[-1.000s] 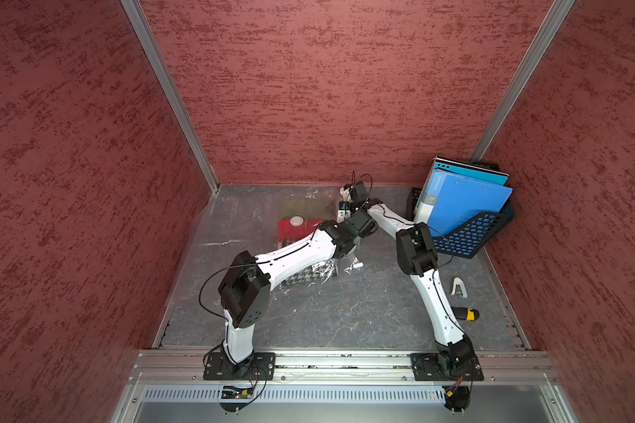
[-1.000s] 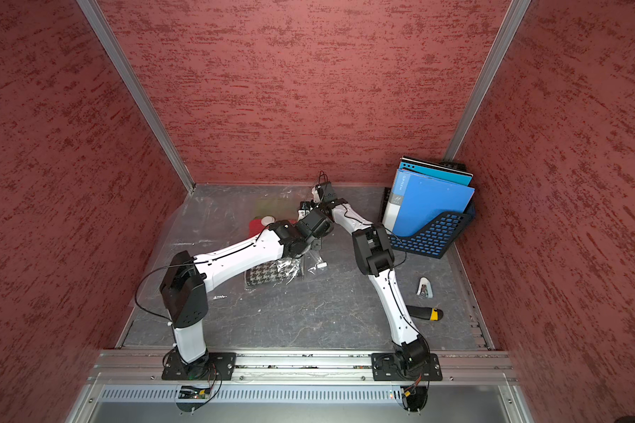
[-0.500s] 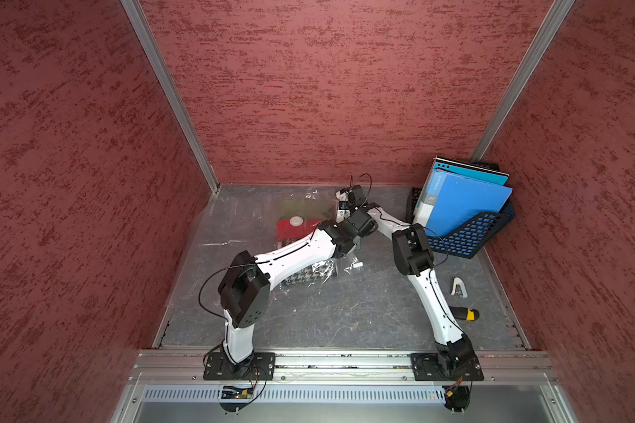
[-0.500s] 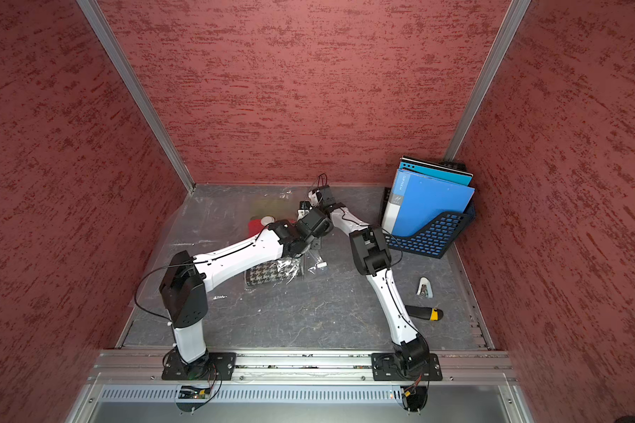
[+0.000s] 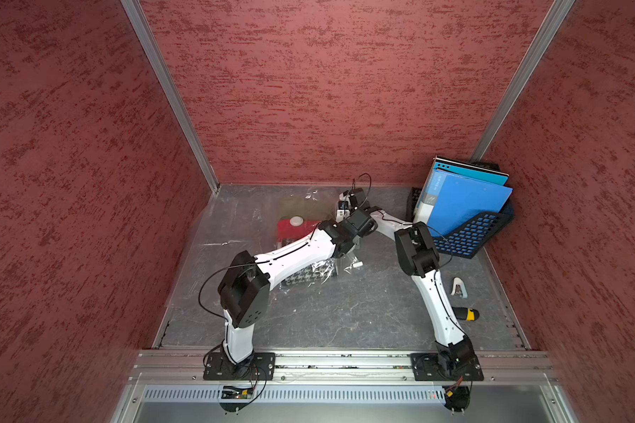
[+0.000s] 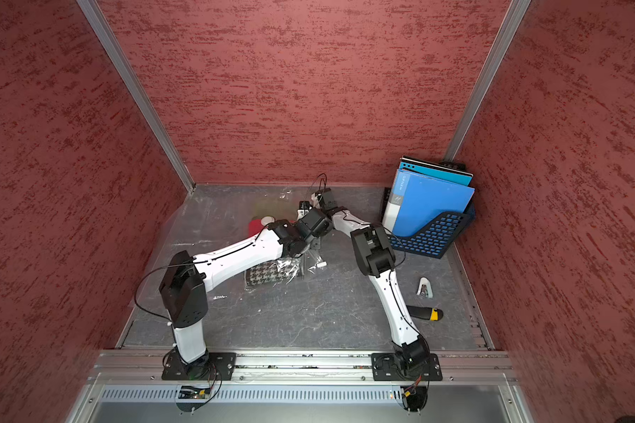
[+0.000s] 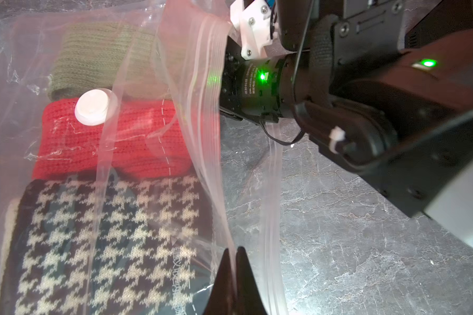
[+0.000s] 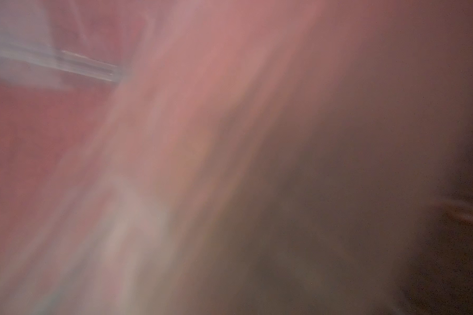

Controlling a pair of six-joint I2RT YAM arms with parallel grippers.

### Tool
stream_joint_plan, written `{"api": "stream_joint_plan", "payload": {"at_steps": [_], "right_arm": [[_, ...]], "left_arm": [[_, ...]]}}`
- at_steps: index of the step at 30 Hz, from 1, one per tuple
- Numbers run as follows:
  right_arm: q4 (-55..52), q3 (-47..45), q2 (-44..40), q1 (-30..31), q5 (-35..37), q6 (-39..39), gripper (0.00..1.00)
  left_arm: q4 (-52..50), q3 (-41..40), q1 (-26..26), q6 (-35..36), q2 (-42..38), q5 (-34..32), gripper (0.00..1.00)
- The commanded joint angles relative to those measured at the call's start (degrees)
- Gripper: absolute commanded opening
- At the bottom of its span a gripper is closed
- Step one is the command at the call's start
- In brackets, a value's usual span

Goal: Take the scarf out of the vacuum bag
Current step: Take out the scarf from the vacuum bag.

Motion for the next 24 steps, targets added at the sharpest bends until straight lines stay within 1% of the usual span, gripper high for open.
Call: {"api": "stream_joint_plan", "payload": {"at_steps": [1,5,9,16,19,24], "right_arm": [[1.1,-3.0,-4.8,0.4,7.5,-3.0,0.00],[2.6,-7.5,-8.2,-0.2,12.5,-3.5,0.00],[4.8,-11.2,-10.8,-1.3,14.4,-3.3,0.00],[5.0,-15.9,-16.0,-2.7,18.2,-4.8,0.00],[3.6,-18.0,-19.5,-3.2,21.1,-6.2,0.00],[-4.2,-18.1,-23.5,-3.6,30.2,-9.8,0.00]], "left_arm": [[0.5,-0.6,0.2,-0.4,-2.6,-0.1,0.00],[0.5,-0.4,0.2,-0.3,-2.5,-0.1,0.00],[0.6,-0.7,0.2,-0.4,-2.5,-0.2,0.00],[0.9,-0.7,0.6,-0.4,-2.1,0.2,0.00],[1.0,-0.8,0.8,-0.5,-2.0,0.3,0.00],[1.6,-1.1,1.2,-0.4,-1.9,0.7,0.00]]}}
